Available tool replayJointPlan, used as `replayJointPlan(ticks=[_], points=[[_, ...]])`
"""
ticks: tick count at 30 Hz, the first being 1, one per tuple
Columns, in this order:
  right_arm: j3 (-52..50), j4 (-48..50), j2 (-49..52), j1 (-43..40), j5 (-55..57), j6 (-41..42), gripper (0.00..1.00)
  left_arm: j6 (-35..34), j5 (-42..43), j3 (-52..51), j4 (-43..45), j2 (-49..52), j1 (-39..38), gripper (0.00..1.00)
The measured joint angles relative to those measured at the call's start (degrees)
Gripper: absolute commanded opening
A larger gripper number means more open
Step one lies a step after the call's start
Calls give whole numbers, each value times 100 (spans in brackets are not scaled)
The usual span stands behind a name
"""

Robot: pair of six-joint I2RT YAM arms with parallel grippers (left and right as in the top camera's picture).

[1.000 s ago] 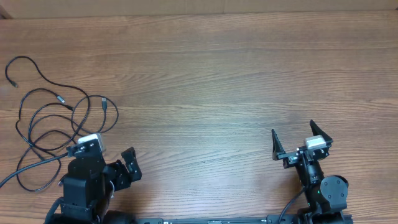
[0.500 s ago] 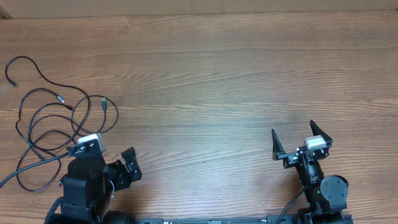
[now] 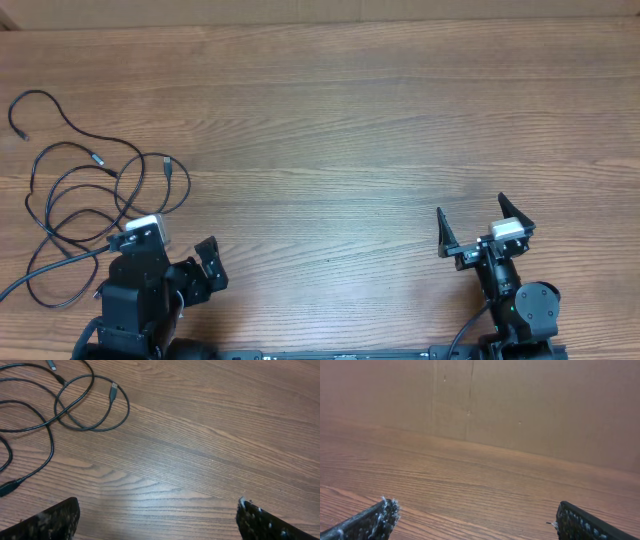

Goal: Untangle cables

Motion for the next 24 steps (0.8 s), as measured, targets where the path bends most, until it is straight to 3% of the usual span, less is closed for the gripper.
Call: replayJointPlan(ticks=[6,10,24], points=[[0,0,0,0,0,0,100,2,-22,-17,-111,0,118,99],[0,0,0,0,0,-13,100,2,-20,-232,284,-83,476,99],[0,7,0,0,0,-11,100,26,798,-2605,3091,-1672,1381,100]])
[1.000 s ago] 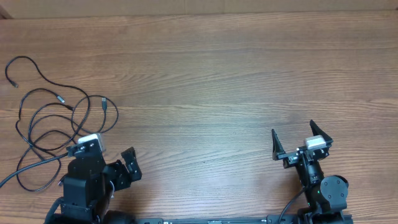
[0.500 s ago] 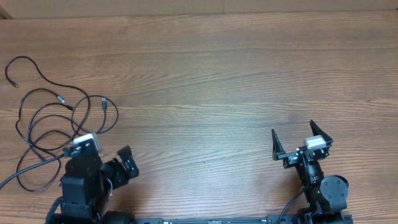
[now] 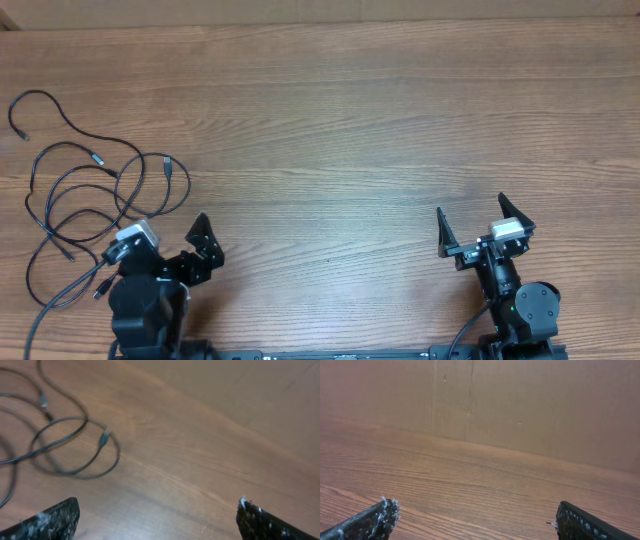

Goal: Untangle cables

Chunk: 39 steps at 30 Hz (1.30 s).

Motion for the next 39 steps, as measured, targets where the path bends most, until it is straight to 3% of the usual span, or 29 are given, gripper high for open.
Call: replayJointPlan(ticks=[7,19,33,39], points=[[0,-2,0,0,2,-4,100,7,286,-1012,1526,-575,20,100],[0,-2,0,0,0,-4,100,645,372,-1939,3486,-1241,20,100],[0,0,0,0,2,-4,100,2612,894,-2127,3945,-1241,20,99],[0,-2,0,0,-2,-4,100,3042,1099,-2485,3991,-1248,20,99]])
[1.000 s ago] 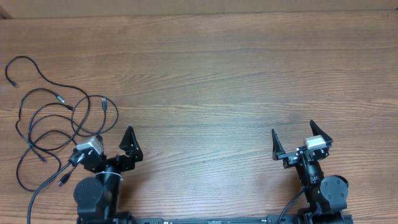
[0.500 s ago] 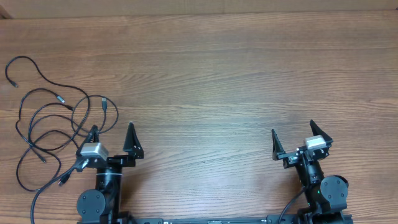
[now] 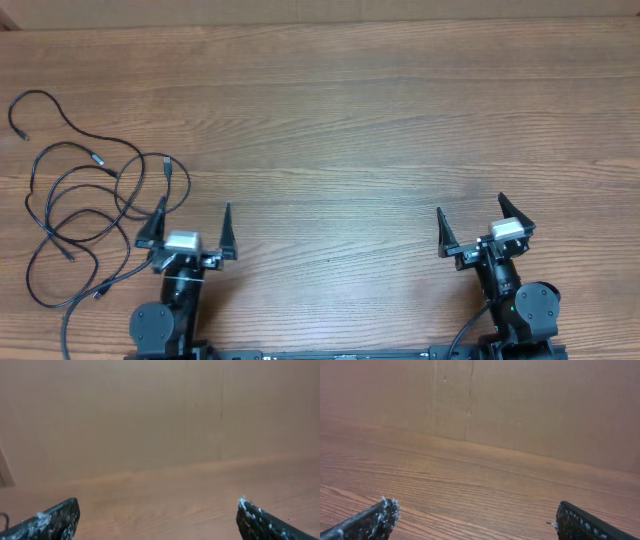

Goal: Untangle cables

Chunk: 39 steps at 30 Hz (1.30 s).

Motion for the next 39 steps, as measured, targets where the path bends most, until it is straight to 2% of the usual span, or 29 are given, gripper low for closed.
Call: replayJointPlan(ticks=[6,13,21,39], points=[[0,-2,0,0,2,2,100,116,90,-70,-785,-7,0,100],[0,2,0,0,2,0,100,118,79,-70,-785,-11,-22,100],[0,0,0,0,2,2,100,114,-28,-70,-793,-11,-407,100],[0,4,0,0,2,2,100,87,-24,-70,-791,-11,-407,100]])
